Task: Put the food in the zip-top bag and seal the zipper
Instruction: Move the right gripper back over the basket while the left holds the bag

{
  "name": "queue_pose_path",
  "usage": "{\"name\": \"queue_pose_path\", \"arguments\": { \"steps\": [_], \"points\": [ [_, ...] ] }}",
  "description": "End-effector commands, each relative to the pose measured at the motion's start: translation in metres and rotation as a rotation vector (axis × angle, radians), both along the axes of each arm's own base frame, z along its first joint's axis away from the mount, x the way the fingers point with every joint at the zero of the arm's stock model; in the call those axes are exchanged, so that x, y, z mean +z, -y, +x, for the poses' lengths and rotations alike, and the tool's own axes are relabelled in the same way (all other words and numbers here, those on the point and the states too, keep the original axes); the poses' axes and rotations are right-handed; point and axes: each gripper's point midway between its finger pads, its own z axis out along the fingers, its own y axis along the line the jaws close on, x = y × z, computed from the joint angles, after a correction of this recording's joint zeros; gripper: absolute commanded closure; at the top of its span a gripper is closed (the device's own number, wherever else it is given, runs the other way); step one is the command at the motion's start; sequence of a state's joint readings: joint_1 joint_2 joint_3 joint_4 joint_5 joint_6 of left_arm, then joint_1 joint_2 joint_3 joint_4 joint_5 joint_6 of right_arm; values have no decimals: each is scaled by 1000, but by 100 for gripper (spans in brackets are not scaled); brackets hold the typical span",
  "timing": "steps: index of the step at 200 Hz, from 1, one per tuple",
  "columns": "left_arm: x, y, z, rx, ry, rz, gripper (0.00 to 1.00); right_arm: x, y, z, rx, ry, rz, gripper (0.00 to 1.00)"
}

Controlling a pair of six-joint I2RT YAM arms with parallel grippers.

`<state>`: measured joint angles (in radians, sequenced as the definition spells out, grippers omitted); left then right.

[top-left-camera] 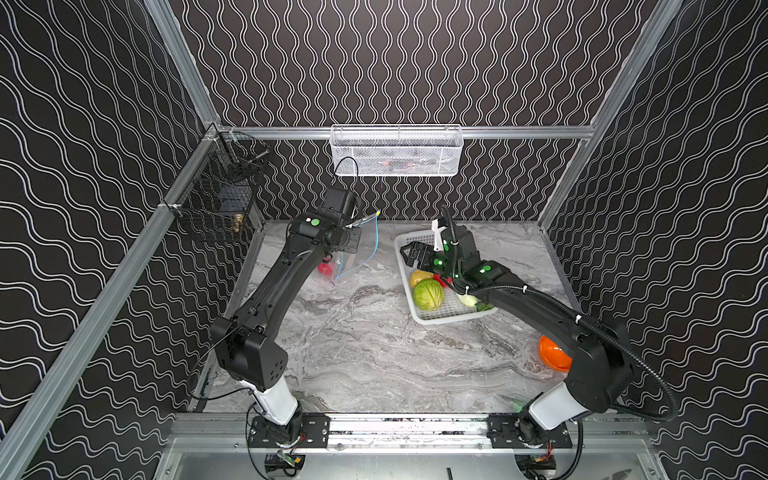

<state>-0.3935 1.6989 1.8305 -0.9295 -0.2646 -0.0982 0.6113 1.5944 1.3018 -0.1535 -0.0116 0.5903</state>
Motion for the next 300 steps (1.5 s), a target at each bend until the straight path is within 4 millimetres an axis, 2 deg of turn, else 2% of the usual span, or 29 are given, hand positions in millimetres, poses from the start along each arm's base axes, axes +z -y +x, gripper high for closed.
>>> {"name": "queue_pose_path", "arguments": {
  "steps": [1, 35, 66, 106, 155, 166, 187, 216, 235, 240, 243, 249, 300],
  "points": [
    [0, -7, 1, 3, 23, 76, 100, -13, 14, 1, -39, -31, -117, 1],
    [2, -2, 1, -24, 37, 67, 100, -18, 37, 13, -126, -50, -229, 1],
    [-1, 3, 2, -51, 36, 56, 100, -16, 42, 20, -170, -70, -233, 1],
    [-2, 3, 5, -47, 67, 40, 100, -3, 64, 29, -334, -49, -232, 1],
    [-8, 7, 0, -71, 36, 33, 100, 17, 76, 31, -364, 27, -233, 1],
    [-12, 6, 0, -67, 32, 34, 100, 15, 74, 33, -336, 22, -248, 1],
    [-14, 10, -5, -79, 13, 10, 100, 7, 81, 41, -357, -23, -307, 1],
    [-21, 15, -4, -94, 0, -6, 100, -9, 80, 54, -355, -99, -385, 1],
    [-19, 14, -2, -88, -6, 4, 100, -23, 95, 59, -444, -162, -456, 1],
    [-18, 14, -2, -88, -4, 2, 100, -20, 98, 59, -456, -170, -456, 1],
    [-18, 15, -2, -88, -2, 0, 100, -35, 98, 62, -456, -198, -477, 1],
    [-18, 15, -3, -90, -1, -6, 100, -42, 99, 65, -457, -221, -485, 1],
    [-19, 16, -5, -101, -4, -9, 100, -81, 109, 77, -468, -338, -438, 1]
  ]
}}
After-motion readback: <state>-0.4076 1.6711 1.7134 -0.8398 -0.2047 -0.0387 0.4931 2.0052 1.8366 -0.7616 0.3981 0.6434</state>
